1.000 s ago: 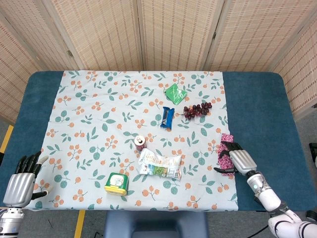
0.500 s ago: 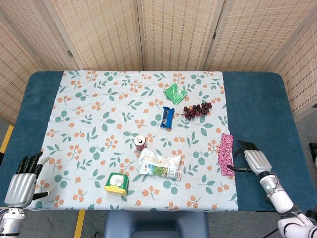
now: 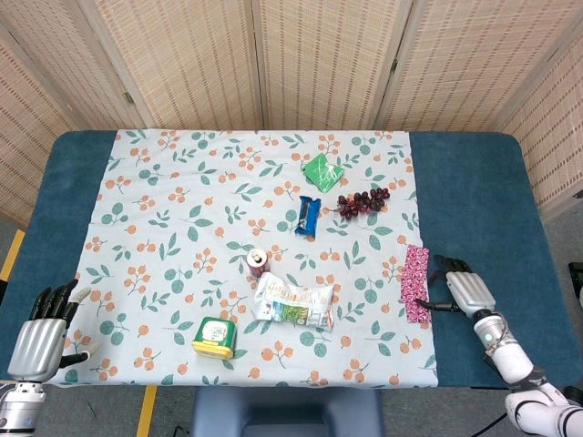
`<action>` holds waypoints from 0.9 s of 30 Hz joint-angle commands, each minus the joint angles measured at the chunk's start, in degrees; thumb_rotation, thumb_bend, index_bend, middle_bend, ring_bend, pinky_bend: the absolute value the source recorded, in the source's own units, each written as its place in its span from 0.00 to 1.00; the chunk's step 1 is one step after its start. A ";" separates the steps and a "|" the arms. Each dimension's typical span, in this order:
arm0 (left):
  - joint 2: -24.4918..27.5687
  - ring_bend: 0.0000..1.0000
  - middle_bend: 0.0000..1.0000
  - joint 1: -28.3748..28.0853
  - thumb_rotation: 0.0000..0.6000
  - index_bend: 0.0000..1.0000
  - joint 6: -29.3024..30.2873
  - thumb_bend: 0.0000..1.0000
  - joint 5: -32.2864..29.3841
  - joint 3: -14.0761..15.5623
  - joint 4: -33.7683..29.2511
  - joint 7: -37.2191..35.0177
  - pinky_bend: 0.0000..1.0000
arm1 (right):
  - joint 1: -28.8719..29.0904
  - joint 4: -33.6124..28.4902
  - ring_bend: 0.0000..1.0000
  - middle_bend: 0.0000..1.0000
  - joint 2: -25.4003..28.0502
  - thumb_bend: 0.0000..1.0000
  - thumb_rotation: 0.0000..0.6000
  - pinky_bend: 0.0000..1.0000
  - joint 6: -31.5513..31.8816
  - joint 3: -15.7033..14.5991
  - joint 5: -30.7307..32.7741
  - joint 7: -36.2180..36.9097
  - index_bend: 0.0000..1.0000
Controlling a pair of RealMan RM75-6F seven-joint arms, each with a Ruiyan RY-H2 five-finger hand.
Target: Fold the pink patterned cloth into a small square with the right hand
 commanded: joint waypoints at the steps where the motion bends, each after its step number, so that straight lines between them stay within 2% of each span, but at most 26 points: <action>1: -0.04 0.10 0.07 -0.01 1.00 0.18 -0.04 0.19 -0.03 -0.02 0.11 -0.07 0.00 | 0.23 0.10 0.00 0.08 -0.26 0.19 0.33 0.00 -0.16 0.08 -0.14 -0.09 0.39; 27: -0.43 0.10 0.07 0.28 1.00 0.17 -0.13 0.19 -0.37 0.04 1.51 -1.43 0.00 | 2.67 0.09 0.00 0.08 -3.18 0.19 0.33 0.00 -0.82 1.02 -1.04 -2.22 0.39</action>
